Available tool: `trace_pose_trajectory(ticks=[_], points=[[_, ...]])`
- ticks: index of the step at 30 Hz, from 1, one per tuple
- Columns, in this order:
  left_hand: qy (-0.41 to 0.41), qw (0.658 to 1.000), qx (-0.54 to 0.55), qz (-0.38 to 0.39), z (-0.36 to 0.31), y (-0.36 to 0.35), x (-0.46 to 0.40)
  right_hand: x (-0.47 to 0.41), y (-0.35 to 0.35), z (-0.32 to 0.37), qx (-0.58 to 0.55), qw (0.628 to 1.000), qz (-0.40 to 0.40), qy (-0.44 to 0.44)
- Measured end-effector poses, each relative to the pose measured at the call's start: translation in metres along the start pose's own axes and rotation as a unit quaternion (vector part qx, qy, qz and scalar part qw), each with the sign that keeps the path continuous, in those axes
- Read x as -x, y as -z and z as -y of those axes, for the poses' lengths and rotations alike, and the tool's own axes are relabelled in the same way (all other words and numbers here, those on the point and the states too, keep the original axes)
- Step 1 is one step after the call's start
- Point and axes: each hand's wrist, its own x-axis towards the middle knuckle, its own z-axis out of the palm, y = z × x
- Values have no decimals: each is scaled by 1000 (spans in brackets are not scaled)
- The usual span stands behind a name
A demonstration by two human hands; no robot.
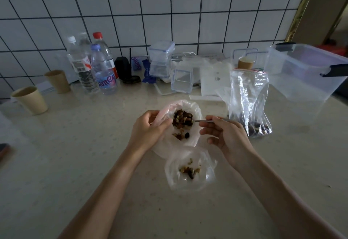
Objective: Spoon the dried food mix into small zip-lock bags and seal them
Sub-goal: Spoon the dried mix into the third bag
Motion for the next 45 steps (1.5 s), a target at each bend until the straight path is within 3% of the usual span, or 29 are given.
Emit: trace_pose_trajectory(ticks=[5,12,18,23,25,27,28,31,32,34,37,41,45], points=[[-68,993,-87,-31,-6,10,3,5,0,17,5,1000,20,23],[-212,958,-170,-91,-10,30,51,32,7,37,-6,996,62,61],[-142,975,-173,10,-7,22,97,69,20,34,-10,995,83,51],[-126,971,-202,30,-2,10,105,92,36,19,43,995,92,25],[-130,968,-210,32,-4,8,102,95,40,13,104,990,82,56],[-134,965,-223,35,-7,9,99,98,44,9,206,965,82,142],[-138,961,-235,40,-8,11,96,99,47,9,279,935,93,200],[-157,948,-270,65,-16,16,89,104,56,11,481,790,149,349],[-163,943,-282,69,-18,18,87,105,58,12,507,761,164,370],[-178,934,-302,67,-21,20,84,105,60,14,508,750,177,384],[-183,932,-307,62,-20,22,81,101,60,12,460,782,167,385],[-181,939,-289,51,-13,22,80,91,53,7,233,924,133,274],[-202,949,-241,37,-14,24,74,79,44,8,74,982,77,153]])
